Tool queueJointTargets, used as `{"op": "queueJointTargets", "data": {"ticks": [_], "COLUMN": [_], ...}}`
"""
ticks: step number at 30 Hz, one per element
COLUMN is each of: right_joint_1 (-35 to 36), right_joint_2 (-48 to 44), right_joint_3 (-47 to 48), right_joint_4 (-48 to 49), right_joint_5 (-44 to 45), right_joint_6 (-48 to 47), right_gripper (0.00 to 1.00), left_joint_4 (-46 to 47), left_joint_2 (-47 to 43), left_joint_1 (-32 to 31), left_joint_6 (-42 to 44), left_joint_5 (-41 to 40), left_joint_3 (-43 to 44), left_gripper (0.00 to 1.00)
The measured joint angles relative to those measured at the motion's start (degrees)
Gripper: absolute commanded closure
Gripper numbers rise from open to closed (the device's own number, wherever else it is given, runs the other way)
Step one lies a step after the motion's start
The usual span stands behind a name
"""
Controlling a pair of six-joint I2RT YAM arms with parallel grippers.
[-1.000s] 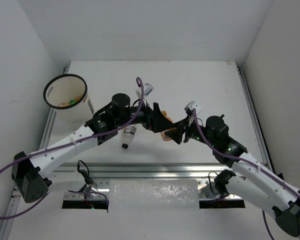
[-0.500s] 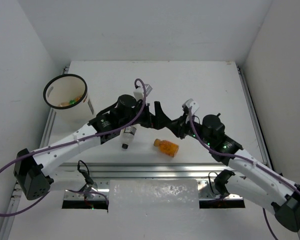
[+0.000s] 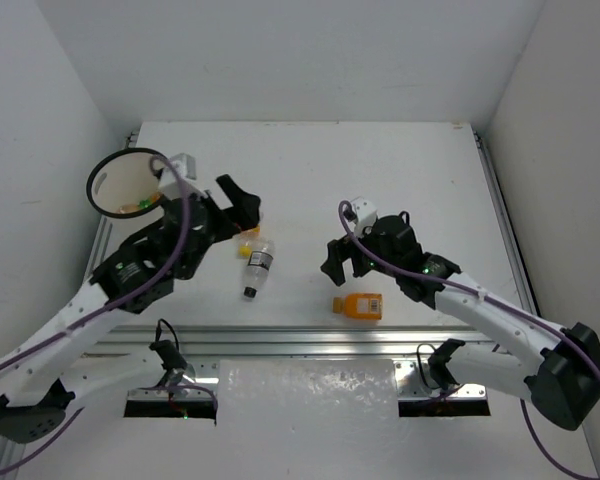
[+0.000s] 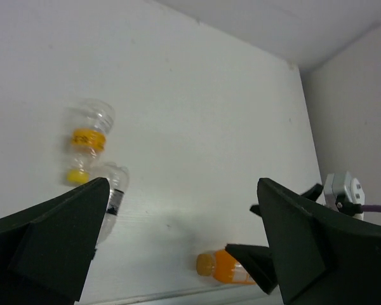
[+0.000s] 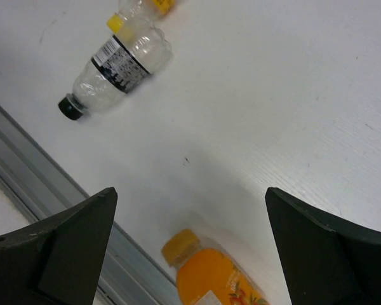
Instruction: Put the plastic bottles in the bin
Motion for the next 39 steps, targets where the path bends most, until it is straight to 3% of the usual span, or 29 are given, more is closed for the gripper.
{"op": "queueJointTargets", "data": {"ticks": [5,11,20,25,30,31,33,35,39], "right_joint_1": [-0.02,0.00,0.09,1.27,2.64,2.97,3.15,3.37,3.37], "right_joint_2": [0.00,-1.36,0.68,8.28,15.58,16.83,18.84,19.58,18.08], "right_joint_3": [7.23,6.56,5.11,4.50,4.50,4.50,4.70,5.31,4.37], "right_joint_4": [-10.93,-22.91,-31.50,-32.74,-32.50,-32.35,-31.95,-31.12,-26.86], "right_joint_5": [-2.14,-0.31,1.07,-0.39,-1.90,-2.08,-2.34,-2.45,-1.31], "right_joint_6": [-1.27,-4.35,-10.47,-12.04,-12.44,-12.31,-11.63,-11.10,-8.24], "right_gripper": [0.01,0.01,0.01,0.06,0.27,0.45,0.50,0.69,0.85], "left_joint_4": [-5.81,-7.54,-7.82,-6.86,-6.01,-5.81,-5.68,-5.73,-5.38], "left_joint_2": [-6.71,-15.04,-12.72,-10.84,-12.44,-12.61,-12.63,-12.63,-12.44], "left_joint_1": [0.02,0.02,0.02,0.02,0.02,0.02,0.02,0.02,0.07], "left_joint_6": [2.54,6.73,9.75,10.73,10.84,10.84,10.84,10.82,10.67], "left_joint_5": [-7.98,-10.95,-6.91,-4.90,-4.31,-4.28,-4.20,-4.11,-1.20], "left_joint_3": [2.36,-5.01,-14.58,-14.91,-15.08,-15.08,-15.08,-15.08,-15.08], "left_gripper": [0.00,0.00,0.00,0.00,0.00,0.00,0.00,0.00,0.00]}}
